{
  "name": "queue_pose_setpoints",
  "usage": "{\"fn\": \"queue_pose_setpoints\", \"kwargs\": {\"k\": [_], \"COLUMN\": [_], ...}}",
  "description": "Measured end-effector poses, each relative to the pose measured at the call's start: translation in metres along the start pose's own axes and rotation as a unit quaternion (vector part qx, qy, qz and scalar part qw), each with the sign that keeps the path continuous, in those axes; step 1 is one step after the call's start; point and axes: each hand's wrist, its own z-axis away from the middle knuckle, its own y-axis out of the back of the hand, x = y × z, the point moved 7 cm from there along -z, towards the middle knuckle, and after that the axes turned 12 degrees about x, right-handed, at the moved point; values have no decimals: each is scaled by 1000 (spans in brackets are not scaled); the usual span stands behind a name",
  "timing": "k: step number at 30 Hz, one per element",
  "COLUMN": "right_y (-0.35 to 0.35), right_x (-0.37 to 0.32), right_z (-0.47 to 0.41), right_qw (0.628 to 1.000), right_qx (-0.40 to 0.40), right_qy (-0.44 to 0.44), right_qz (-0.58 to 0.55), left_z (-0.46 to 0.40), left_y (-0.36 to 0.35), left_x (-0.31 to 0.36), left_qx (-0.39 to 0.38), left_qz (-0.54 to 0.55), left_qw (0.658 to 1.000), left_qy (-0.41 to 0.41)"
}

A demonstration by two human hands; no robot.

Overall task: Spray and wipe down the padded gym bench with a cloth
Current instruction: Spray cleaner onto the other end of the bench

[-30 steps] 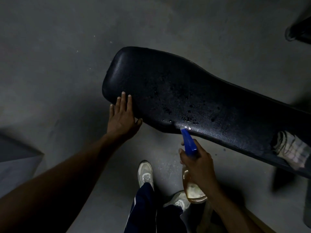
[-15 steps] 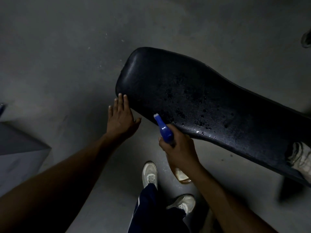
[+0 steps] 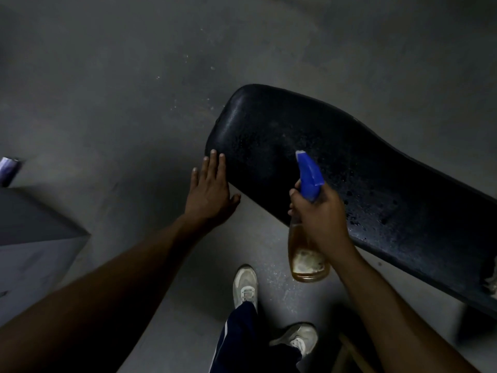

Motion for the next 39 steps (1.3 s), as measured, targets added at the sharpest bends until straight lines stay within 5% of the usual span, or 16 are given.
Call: {"fn": "queue_pose_setpoints", "kwargs": {"k": [7, 21, 31, 39], "right_y": [-34, 26, 12, 56], "right_x": [-35, -16, -27, 11], "right_z": [-2, -40, -26, -5], "right_qw": [997, 990, 999, 995], "right_qx": [-46, 118, -9, 37], "right_qy": [52, -78, 4, -34], "right_qz": [35, -11, -32, -81], "left_z": [0, -16, -25, -23], "left_y": [2, 15, 16, 9], "left_x": [1, 14, 47, 103], "left_qx": [-14, 5, -1, -8], "left_qz": [-14, -11, -9, -21], "left_qw": [1000, 998, 995, 989], "left_qy": [-23, -65, -103, -144]}}
